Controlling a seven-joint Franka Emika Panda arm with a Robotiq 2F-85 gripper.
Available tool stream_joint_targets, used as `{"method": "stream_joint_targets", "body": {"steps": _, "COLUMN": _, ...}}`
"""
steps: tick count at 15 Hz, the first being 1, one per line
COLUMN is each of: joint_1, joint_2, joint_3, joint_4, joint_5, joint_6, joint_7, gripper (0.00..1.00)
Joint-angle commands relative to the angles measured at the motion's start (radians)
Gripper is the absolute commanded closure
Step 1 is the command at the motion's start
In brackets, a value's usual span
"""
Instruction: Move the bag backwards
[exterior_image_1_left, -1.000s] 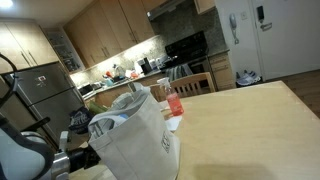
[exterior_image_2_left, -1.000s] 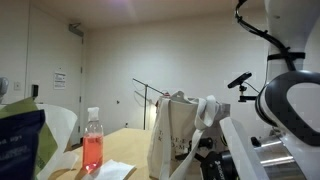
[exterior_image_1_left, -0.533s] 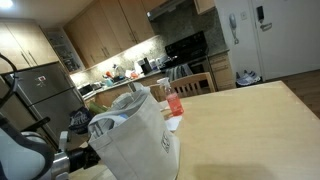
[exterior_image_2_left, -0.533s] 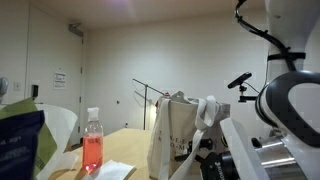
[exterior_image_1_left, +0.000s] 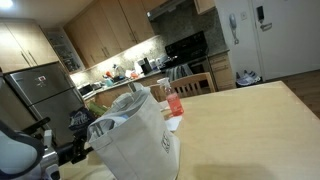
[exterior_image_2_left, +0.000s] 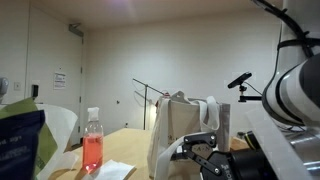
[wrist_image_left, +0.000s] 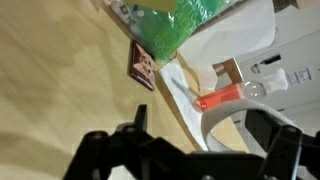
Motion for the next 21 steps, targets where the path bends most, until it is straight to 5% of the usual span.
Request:
{"method": "stream_joint_targets", "body": {"steps": 1, "joint_1": 0.038, "joint_2": -0.087, "joint_3": 0.025, "joint_4": -0.029, "joint_5": 0.0, "joint_6": -0.042, "joint_7": -0.094, "gripper": 0.0}}
{"method": "stream_joint_targets", "body": {"steps": 6, "joint_1": 0.046, "joint_2": -0.164, "joint_3": 0.049, "joint_4": -0.083, "joint_5": 0.0, "joint_6": -0.133, "joint_7": -0.167, "gripper": 0.0}}
{"method": "stream_joint_targets", "body": {"steps": 13, "joint_1": 0.028, "joint_2": -0.302, "joint_3": 0.06, "joint_4": -0.265, "joint_5": 0.035, "joint_6": -0.409, "joint_7": -0.153, "gripper": 0.0}}
{"method": "stream_joint_targets", "body": {"steps": 14, "joint_1": 0.023, "joint_2": -0.235, "joint_3": 0.054, "joint_4": -0.184, "joint_5": 0.032, "joint_6": -0.435, "joint_7": -0.181, "gripper": 0.0}}
{"method": "stream_joint_targets", "body": {"steps": 18, "joint_1": 0.02, "joint_2": -0.214, "joint_3": 0.055, "joint_4": -0.183, "joint_5": 0.067, "joint_6": -0.562, "joint_7": -0.169, "gripper": 0.0}}
{"method": "stream_joint_targets", "body": {"steps": 21, "joint_1": 0.016, "joint_2": -0.213, "joint_3": 0.055, "joint_4": -0.181, "joint_5": 0.05, "joint_6": -0.536, "joint_7": -0.166, "gripper": 0.0}}
